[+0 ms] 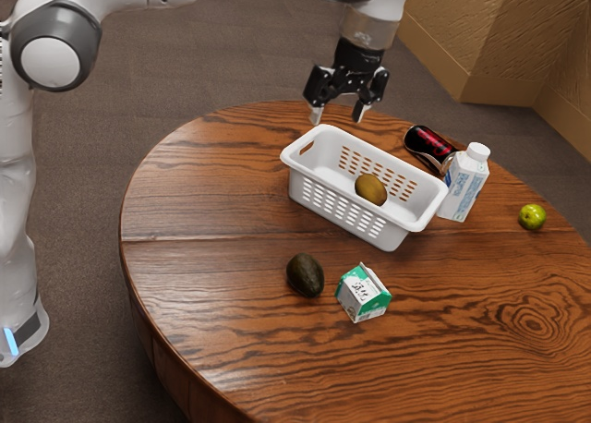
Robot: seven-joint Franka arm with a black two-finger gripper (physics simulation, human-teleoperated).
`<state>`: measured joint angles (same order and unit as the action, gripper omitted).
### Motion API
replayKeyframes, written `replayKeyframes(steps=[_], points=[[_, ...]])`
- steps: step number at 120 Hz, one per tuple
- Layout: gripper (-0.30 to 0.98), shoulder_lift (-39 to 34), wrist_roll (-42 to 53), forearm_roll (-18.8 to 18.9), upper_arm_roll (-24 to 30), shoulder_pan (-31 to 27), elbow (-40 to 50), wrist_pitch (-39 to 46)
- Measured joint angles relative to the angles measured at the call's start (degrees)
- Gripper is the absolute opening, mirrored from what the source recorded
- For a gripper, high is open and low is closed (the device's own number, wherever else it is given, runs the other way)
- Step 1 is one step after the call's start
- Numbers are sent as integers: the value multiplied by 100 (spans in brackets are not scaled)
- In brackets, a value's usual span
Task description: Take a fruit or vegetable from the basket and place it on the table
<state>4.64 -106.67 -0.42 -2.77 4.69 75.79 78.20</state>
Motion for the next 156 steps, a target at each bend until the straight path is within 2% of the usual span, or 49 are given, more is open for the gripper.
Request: replayKeyframes(steps=[21, 43, 53, 74, 94, 122, 142, 156], points=[[69, 14, -792, -228, 43, -203, -17, 11], [69, 4, -1121, -303, 155, 20, -88, 61], [69, 39, -782, -297, 148, -9, -91, 74], [69, 232, 327, -277, 103, -482, -90, 225], [69, 311, 1246, -219, 144, -207, -85, 447], [69, 1106, 2489, -199, 159, -521, -276, 1111], [69, 1409, 3239, -230, 213, -1058, -337, 1429], [69, 1684, 3682, -248, 592, -1514, -593, 1548]])
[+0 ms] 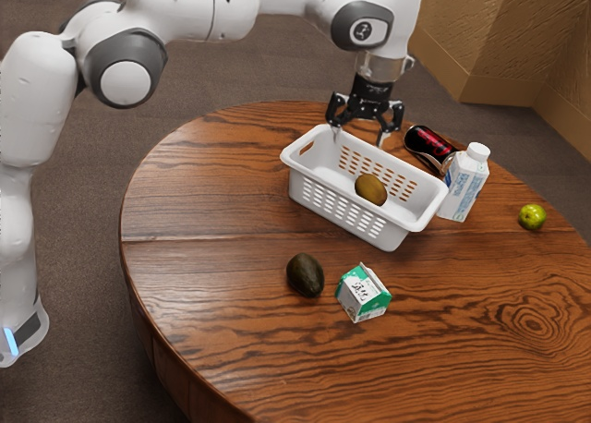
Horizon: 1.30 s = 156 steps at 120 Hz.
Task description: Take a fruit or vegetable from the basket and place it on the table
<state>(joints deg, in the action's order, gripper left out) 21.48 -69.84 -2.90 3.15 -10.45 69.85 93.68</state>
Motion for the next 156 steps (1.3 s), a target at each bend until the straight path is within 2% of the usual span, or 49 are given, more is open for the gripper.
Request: replayKeyframes(steps=[39, 86, 116, 141, 156], points=[[69, 522, 987, -6, 385, -484, -330, 371], [69, 807, 1630, -88, 509, -483, -330, 897], [69, 394, 1617, -528, 336, -205, 274, 1065], [69, 351, 1580, -653, 313, -199, 364, 1115], [69, 9, 1560, -847, -35, -28, 860, 1168]])
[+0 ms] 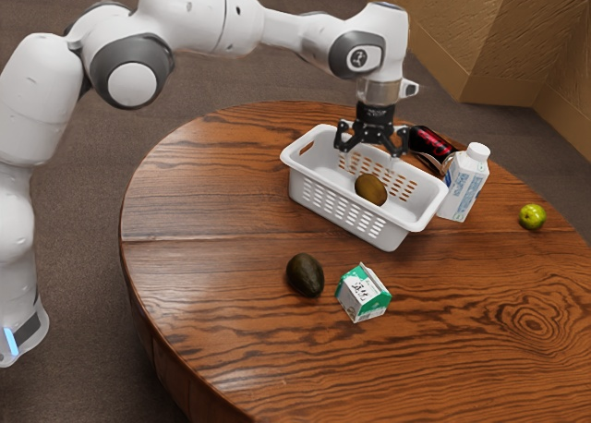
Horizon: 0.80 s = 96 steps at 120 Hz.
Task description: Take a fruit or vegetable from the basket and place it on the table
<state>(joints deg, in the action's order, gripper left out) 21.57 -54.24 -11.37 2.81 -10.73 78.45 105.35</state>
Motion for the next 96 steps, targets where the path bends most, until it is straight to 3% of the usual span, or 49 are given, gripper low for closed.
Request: replayKeyframes(steps=[22, 96], points=[[69, -245, -30, -94, -126, -7, 356, 120], [69, -39, -50, -111, -209, -193, 338, 524]])
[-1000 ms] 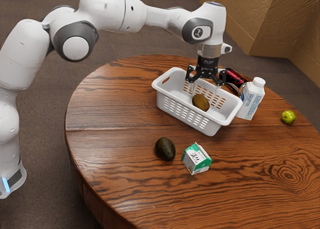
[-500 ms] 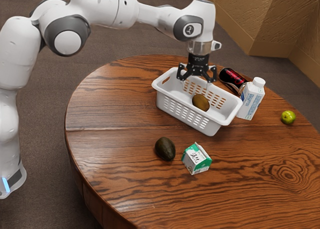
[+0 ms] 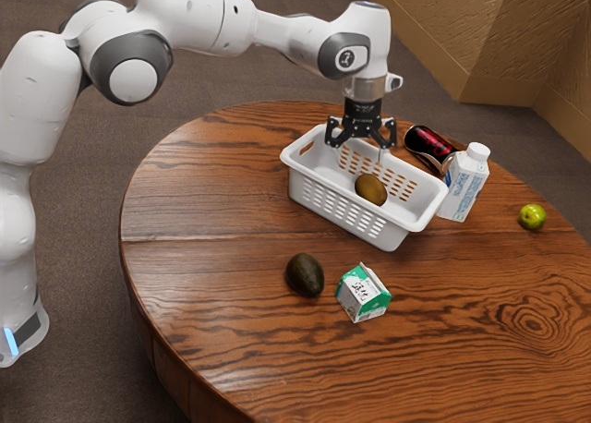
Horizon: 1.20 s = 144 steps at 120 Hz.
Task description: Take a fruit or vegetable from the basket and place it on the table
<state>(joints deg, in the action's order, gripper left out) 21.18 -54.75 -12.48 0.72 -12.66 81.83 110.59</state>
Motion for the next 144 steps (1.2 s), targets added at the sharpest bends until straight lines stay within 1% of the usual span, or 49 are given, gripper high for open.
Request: replayKeyframes(steps=[52, 97, 144], points=[[69, 29, 30, 14, -1, -86, -36, 71], [69, 211, 86, 25, 21, -165, -76, 266], [69, 648, 122, 21, 170, -157, -427, 543]])
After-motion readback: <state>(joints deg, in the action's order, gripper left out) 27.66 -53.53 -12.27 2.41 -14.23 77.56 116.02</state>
